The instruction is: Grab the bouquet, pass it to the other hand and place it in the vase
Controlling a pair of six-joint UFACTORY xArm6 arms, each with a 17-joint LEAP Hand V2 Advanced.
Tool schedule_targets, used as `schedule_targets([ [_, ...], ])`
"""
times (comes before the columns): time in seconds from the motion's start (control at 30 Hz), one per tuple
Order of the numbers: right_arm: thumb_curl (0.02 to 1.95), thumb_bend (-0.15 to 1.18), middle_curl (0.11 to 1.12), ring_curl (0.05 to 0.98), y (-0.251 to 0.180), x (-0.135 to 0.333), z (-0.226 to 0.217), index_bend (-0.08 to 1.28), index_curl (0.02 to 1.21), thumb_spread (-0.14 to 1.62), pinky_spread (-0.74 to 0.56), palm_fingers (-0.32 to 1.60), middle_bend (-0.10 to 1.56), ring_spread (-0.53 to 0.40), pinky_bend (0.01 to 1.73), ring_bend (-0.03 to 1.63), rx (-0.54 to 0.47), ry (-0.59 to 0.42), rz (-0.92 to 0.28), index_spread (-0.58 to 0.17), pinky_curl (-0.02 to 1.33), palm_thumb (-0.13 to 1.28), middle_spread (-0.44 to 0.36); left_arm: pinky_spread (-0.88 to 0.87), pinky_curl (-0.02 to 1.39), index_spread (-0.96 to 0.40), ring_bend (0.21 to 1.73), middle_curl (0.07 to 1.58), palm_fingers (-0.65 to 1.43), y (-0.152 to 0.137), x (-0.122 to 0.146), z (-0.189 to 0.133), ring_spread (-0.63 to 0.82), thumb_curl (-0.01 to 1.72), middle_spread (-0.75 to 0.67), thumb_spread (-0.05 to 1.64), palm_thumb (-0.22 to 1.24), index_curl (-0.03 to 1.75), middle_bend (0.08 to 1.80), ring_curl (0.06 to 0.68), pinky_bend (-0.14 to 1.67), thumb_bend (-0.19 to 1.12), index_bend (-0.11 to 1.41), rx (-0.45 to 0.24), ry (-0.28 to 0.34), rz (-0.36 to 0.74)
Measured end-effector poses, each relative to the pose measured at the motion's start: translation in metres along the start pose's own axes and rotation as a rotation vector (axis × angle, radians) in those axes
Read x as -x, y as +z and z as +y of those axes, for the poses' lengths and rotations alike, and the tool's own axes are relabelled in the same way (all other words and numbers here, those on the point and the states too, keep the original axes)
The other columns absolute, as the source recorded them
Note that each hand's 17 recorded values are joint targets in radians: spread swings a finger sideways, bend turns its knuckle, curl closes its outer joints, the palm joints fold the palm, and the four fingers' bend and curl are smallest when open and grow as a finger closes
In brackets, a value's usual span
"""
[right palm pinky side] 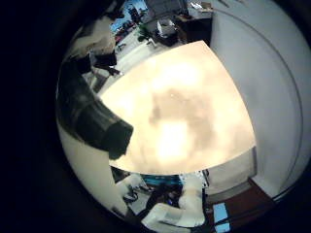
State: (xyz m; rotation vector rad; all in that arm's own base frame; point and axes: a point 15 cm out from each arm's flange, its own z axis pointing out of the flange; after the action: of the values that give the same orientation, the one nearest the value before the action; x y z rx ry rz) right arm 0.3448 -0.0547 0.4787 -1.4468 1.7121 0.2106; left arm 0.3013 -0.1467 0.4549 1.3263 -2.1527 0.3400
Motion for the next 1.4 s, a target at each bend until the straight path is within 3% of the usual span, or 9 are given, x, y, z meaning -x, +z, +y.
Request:
schedule_targets([
  [0.27, 1.05, -0.01, 0.72, 0.629, -0.020, 0.065, 0.006, 1.22, 0.82, 0.84, -0.17, 1.16, 1.38, -0.168, 1.42, 1.49, -0.027, -0.116, -0.257, -0.194, 0.56, 1.15, -0.104, 0.61, 0.17, 0.10, 0.48, 0.31, 0.12, -0.033, -0.034, -0.009, 0.57, 0.31, 0.40, 1.14, 0.34, 0.35, 0.19, 0.217, 0.36, -0.02, 0.16, -0.152, 0.039, 0.196],
  [0.53, 1.09, -0.01, 0.71, 0.629, -0.023, 0.119, 0.030, 1.23, 0.80, 0.83, -0.18, 1.16, 1.39, -0.166, 1.39, 1.49, 0.053, -0.203, -0.477, -0.189, 0.60, 1.13, -0.103, 0.62, 0.18, 0.13, 0.51, 0.32, 0.09, -0.056, -0.066, -0.007, 0.58, 0.31, 0.43, 1.12, 0.31, 0.32, 0.19, 0.222, 0.39, -0.02, 0.16, -0.302, 0.075, 0.424],
  [0.8, 1.12, -0.01, 0.71, 0.629, -0.009, 0.154, 0.057, 1.24, 0.79, 0.83, -0.18, 1.16, 1.40, -0.166, 1.36, 1.49, 0.141, -0.321, -0.529, -0.187, 0.65, 1.11, -0.104, 0.62, 0.18, 0.15, 0.53, 0.33, 0.09, -0.071, -0.076, 0.006, 0.57, 0.31, 0.44, 1.09, 0.29, 0.32, 0.20, 0.222, 0.41, -0.02, 0.16, -0.400, 0.085, 0.525],
  [1.03, 1.12, -0.01, 0.71, 0.628, 0.006, 0.181, 0.084, 1.24, 0.78, 0.84, -0.19, 1.16, 1.40, -0.166, 1.34, 1.49, 0.232, -0.408, -0.566, -0.186, 0.68, 1.08, -0.103, 0.62, 0.18, 0.16, 0.55, 0.34, 0.10, -0.075, -0.086, 0.015, 0.56, 0.32, 0.44, 1.07, 0.29, 0.31, 0.21, 0.222, 0.41, -0.02, 0.16, -0.421, 0.101, 0.593],
  [1.4, 1.12, -0.01, 0.70, 0.630, 0.030, 0.168, 0.118, 1.25, 0.77, 0.85, -0.19, 1.16, 1.40, -0.166, 1.30, 1.50, 0.326, -0.381, -0.554, -0.184, 0.74, 1.05, -0.103, 0.61, 0.17, 0.16, 0.55, 0.34, 0.10, -0.078, -0.114, 0.039, 0.56, 0.32, 0.42, 1.04, 0.32, 0.31, 0.21, 0.216, 0.41, -0.02, 0.17, -0.383, 0.148, 0.730],
])
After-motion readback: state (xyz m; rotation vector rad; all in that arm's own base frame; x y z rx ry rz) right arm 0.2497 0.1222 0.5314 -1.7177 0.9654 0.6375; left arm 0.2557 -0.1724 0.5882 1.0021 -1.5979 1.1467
